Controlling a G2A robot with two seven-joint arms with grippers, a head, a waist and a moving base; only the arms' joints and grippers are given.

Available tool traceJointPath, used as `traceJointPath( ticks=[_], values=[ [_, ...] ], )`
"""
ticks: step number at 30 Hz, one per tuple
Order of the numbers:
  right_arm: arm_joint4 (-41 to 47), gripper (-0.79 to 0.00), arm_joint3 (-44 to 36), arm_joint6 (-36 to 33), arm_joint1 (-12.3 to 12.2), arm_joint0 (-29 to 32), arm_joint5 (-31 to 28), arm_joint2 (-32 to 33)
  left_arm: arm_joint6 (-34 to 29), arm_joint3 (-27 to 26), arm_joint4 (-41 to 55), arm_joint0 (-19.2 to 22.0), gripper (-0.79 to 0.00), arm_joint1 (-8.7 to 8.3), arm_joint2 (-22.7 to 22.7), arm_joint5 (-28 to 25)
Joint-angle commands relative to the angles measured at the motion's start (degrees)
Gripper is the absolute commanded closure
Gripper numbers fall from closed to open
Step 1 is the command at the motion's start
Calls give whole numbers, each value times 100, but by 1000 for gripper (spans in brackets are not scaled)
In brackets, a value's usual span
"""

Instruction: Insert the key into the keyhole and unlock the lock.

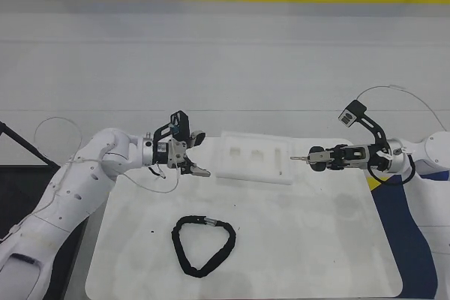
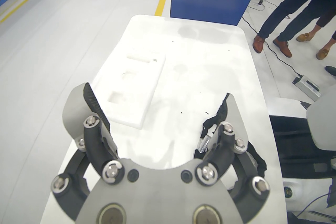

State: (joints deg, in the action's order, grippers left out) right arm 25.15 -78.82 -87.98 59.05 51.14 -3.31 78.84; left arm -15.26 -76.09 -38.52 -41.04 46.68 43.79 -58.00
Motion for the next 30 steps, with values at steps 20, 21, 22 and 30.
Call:
traceJointPath(
  ticks=[20, 21, 22, 30],
  values=[
    [0, 0, 0, 0, 0, 0, 0, 0, 2315, 1007, -1339, 1020, -785, 148, -2925, 0],
    [0, 0, 0, 0, 0, 0, 0, 0, 2315, 1007, -1339, 1020, -785, 148, -2925, 0],
    [0, 0, 0, 0, 0, 0, 0, 0, 2315, 1007, -1339, 1020, -785, 148, -2925, 0],
    [0, 0, 0, 0, 0, 0, 0, 0, 2315, 1007, -1339, 1020, -785, 148, -2925, 0]
  ],
)
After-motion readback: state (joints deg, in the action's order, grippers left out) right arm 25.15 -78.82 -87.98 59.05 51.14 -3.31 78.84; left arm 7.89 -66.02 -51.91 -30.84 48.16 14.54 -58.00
